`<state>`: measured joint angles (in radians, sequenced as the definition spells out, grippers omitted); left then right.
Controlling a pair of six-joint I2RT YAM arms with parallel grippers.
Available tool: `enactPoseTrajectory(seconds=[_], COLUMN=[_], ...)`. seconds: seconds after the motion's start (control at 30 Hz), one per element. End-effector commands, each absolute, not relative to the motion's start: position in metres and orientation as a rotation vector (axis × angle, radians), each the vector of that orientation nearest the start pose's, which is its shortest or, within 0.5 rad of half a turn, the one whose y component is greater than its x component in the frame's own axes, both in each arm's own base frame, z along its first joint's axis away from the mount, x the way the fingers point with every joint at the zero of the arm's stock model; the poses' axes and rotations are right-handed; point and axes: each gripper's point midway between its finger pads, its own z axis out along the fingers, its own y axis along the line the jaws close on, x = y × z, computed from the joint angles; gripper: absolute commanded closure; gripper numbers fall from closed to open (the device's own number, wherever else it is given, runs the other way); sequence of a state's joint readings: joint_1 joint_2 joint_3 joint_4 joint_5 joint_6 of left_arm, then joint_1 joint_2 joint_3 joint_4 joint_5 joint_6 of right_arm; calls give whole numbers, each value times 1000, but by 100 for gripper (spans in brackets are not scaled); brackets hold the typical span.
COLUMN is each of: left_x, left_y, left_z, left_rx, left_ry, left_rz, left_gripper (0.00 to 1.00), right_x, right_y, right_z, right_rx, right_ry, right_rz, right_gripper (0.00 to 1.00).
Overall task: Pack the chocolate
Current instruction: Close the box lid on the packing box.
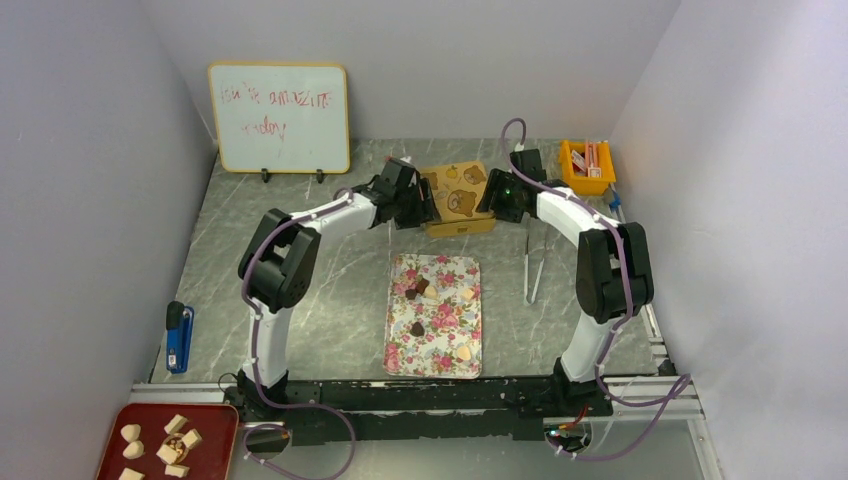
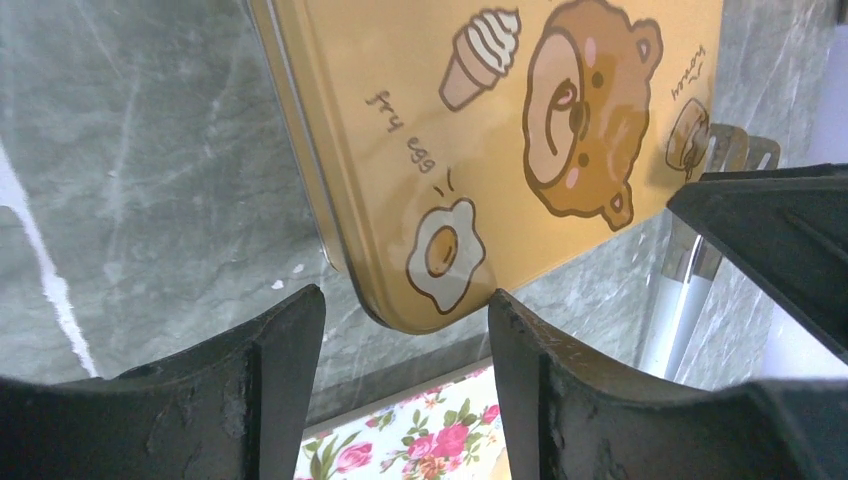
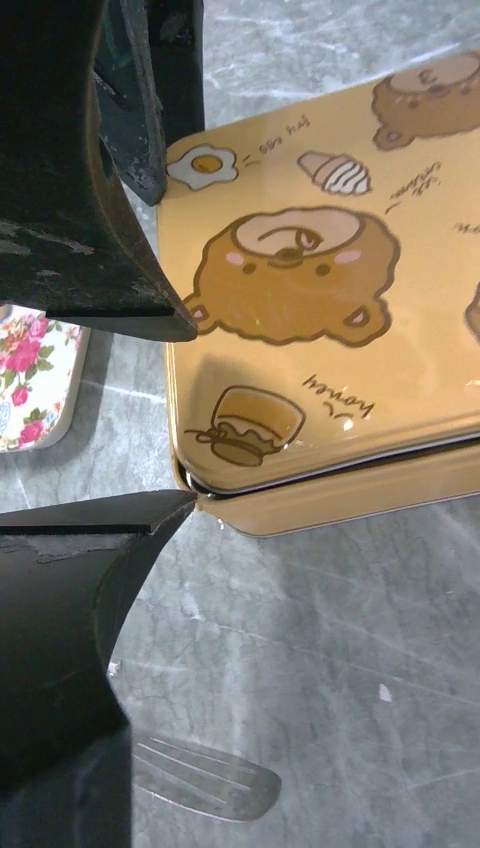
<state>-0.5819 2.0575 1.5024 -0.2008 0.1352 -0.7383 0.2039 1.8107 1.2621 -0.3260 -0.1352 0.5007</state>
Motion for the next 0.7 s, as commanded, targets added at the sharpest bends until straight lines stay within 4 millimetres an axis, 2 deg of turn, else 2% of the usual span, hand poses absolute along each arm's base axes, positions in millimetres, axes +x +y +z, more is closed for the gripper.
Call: enactPoseTrajectory(seconds=[0.0,0.13,0.37,0.43,0.67], left_x=[444,451,452,452,450], left_y=[-329,-318,-293,-281,-250], left_z=[146,167,181,177,144], left_rx=[-109,-129,-193,-243,-394], left_ry=[2320,2273,2218,2208,2255], left_rz=[-827,-838,-811,-786,-704], left_gripper=[34,34,34,35,41], right_x=[454,457,457,458,472], right_y=[134,133,123,116,95], right_z=[115,127,133,130,128], right_rx=[270,257,266,282,355], right_ry=[2401,2386,2368,2372,2361], right_rz=[454,442,373,332,282], right_gripper=[40,40,40,40,44])
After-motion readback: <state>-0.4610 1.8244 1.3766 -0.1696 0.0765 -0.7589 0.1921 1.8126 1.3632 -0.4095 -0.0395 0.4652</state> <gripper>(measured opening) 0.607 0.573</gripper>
